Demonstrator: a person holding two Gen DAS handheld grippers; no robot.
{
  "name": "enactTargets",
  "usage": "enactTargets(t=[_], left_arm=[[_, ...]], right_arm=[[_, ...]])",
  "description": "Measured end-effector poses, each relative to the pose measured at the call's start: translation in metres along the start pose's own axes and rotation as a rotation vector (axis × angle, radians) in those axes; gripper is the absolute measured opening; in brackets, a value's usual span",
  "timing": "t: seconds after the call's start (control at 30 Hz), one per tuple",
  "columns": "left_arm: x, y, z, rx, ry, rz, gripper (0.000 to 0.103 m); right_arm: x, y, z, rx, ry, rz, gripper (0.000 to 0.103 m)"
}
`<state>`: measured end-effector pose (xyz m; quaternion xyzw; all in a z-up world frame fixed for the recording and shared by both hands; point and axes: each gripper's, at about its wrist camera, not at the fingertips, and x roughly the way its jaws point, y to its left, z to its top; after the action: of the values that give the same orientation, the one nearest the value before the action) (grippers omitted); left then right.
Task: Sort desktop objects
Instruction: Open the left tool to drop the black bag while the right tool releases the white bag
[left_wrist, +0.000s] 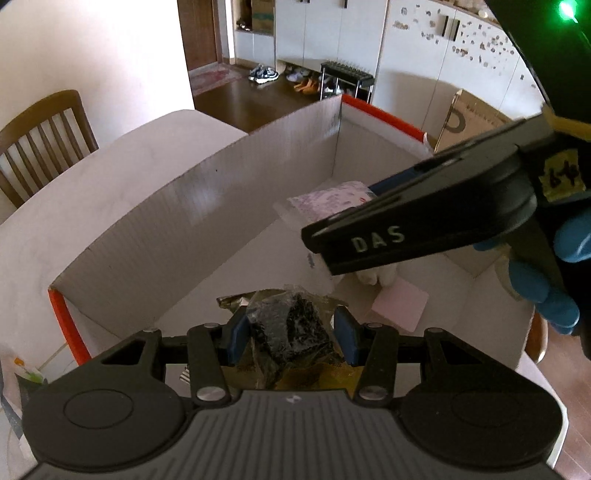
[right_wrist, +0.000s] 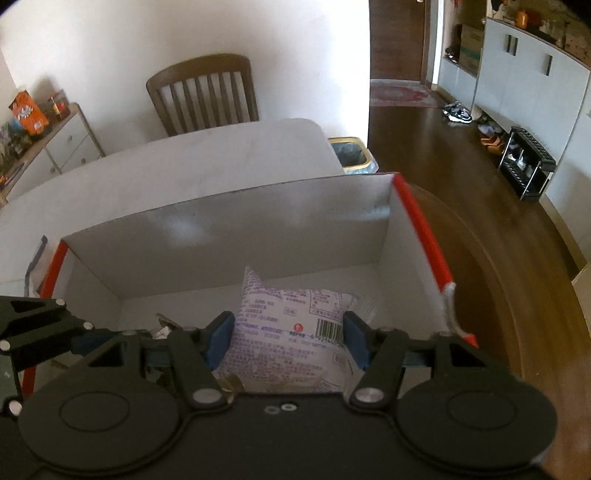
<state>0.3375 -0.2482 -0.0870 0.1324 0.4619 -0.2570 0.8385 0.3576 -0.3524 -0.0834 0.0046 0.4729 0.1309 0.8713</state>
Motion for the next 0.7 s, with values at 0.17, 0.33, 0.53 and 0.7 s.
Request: enactTargets(t=[0.17, 0.33, 0.53, 0.7], left_arm=[[0.003, 0.0, -0.001, 0.002, 0.019, -0.012, 0.048], [0.005, 0.0, 0.001, 0.009, 0.04, -0.017, 0.048], [0.002, 0.0, 0.004, 0.008, 0.054, -0.04, 0.056], [-0.004, -0.002, -0.001, 0.004, 0.04, -0.043, 0.068]], right_arm=[[0.013, 0.006, 0.004, -0.028, 0.041, -0.006, 0.063], [0.024, 0.013, 0.005, -0.049, 0.085, -0.014, 0.065], [0.025, 0.012, 0.005, -0.04, 0.087, -0.016, 0.068], [0.021, 0.008, 0.004, -0.026, 0.078, -0.016, 0.071]])
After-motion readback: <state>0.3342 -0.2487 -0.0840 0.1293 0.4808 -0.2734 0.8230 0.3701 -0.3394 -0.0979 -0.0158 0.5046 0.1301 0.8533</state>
